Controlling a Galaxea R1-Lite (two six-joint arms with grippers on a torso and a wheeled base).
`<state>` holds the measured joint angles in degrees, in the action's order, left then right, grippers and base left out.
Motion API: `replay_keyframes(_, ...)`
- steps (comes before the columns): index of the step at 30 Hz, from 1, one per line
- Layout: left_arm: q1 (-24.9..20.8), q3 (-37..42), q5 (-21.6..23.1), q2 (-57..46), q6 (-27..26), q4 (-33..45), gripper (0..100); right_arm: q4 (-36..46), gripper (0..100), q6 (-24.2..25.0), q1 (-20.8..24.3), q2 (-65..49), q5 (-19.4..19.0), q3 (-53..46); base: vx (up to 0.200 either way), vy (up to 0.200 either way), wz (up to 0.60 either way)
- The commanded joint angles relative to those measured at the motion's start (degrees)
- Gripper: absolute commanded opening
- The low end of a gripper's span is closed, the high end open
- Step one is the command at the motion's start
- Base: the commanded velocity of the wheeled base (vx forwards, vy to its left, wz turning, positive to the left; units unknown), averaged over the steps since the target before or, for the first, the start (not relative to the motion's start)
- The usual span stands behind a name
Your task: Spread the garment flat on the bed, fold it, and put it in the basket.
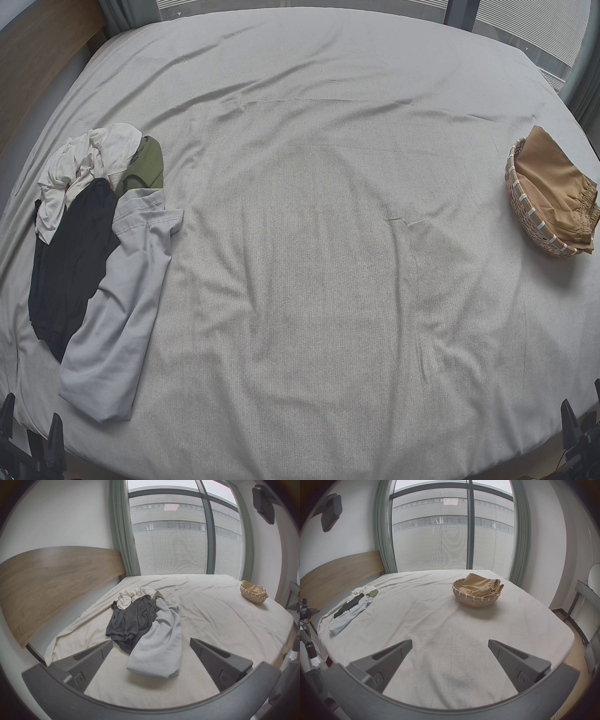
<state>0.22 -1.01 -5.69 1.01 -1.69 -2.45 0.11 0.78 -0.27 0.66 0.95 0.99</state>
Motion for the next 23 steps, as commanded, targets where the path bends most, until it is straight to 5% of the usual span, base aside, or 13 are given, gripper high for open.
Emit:
replay_keyframes(1,0.2,1.0,1.2,-0.2,2.4,-0.2,100,0.1,100,-0.3,0.0,-0.4,-0.2,-1.0,0.0,0.0,0.0)
replay_keyframes(6,0.0,1.0,6.5,-1.0,0.9,2.3,100,0.0,100,-1.1,0.0,-0.4,-0.4,-0.9,0.0,0.0,0.0)
replay_keyframes(23,0.0,1.0,6.5,-1.0,1.3,2.3,100,0.1,100,-0.6,-0.2,-0.3,-0.2,-0.9,0.0,0.0,0.0)
